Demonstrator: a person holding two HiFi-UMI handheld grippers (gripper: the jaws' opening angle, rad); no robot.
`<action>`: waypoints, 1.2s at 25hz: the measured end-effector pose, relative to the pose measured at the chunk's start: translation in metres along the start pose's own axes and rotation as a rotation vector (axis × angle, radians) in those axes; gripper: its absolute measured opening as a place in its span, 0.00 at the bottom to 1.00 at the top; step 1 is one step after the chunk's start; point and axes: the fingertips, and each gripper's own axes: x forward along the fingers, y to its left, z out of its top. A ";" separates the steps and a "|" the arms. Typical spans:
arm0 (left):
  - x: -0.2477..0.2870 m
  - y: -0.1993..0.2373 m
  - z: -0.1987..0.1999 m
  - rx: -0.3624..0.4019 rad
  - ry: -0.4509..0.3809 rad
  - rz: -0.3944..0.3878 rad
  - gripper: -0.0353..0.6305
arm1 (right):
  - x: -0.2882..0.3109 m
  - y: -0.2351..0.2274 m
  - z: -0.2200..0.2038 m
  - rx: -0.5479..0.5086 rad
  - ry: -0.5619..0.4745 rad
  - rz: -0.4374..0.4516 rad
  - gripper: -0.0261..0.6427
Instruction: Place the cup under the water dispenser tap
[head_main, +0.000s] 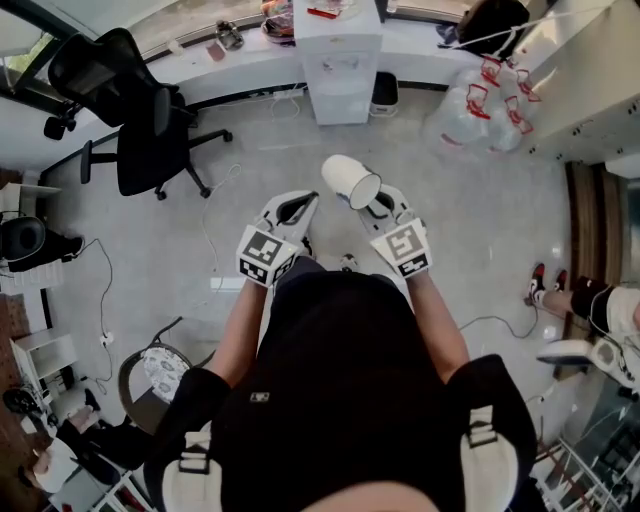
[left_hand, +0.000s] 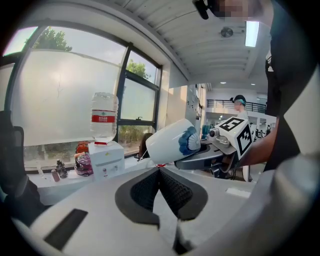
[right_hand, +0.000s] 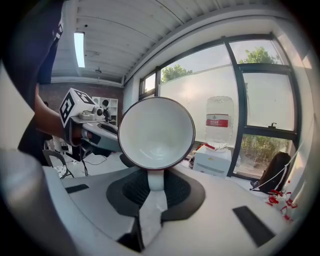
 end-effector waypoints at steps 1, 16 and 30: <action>0.002 0.002 0.000 0.000 0.004 -0.003 0.05 | 0.001 -0.001 0.000 0.000 0.002 0.000 0.10; 0.012 0.045 0.006 -0.005 0.013 -0.010 0.05 | 0.040 -0.017 0.010 0.026 0.038 -0.004 0.10; 0.016 0.097 0.003 -0.023 0.029 -0.034 0.05 | 0.088 -0.029 0.019 0.007 0.053 -0.019 0.10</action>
